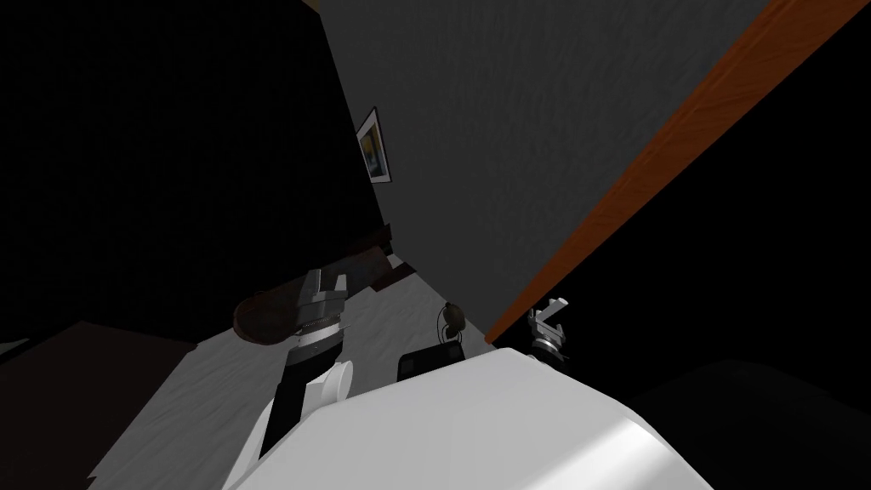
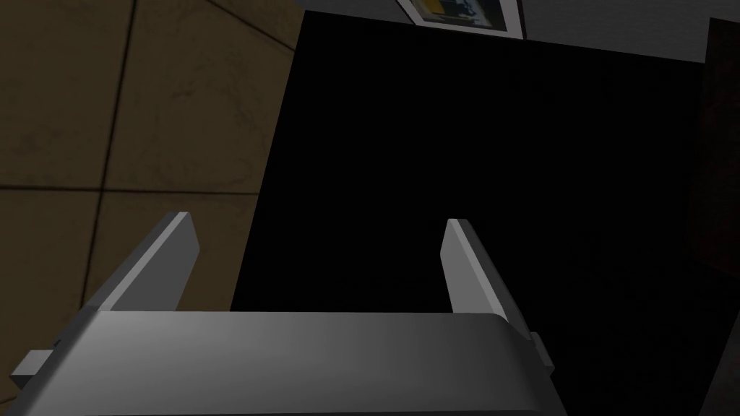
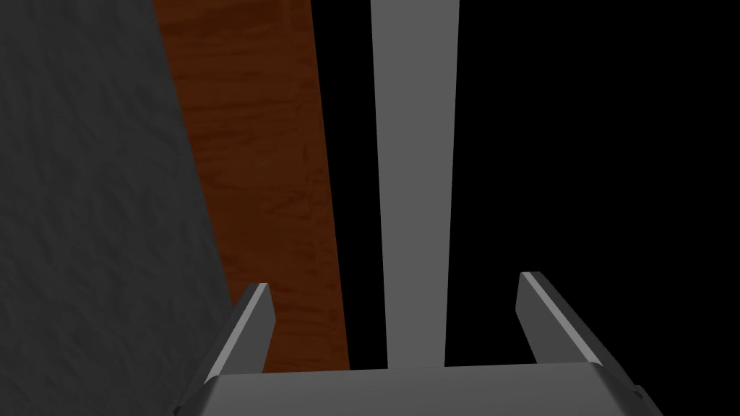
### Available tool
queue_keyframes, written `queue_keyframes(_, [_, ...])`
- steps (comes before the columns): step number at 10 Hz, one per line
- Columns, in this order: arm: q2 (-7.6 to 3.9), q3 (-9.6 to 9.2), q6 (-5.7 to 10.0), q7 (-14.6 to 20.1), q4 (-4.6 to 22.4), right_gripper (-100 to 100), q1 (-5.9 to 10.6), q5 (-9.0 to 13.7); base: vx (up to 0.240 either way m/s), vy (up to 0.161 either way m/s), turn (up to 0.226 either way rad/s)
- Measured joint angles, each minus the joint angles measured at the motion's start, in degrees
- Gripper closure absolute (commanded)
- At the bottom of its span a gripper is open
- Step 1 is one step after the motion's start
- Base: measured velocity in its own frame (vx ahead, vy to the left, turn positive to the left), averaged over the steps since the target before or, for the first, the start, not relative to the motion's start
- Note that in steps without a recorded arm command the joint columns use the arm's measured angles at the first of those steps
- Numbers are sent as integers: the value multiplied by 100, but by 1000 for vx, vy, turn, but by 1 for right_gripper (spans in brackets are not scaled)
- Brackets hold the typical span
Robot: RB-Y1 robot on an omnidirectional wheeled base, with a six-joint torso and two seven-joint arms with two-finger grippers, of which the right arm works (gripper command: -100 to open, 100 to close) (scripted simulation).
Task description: Pull the door open
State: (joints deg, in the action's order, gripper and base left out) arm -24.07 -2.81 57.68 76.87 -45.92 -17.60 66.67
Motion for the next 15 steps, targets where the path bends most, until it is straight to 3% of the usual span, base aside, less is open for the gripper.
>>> queue_keyframes(15, [-62,-12,-19,90,131,-100,79,-13,6,-7,-5])
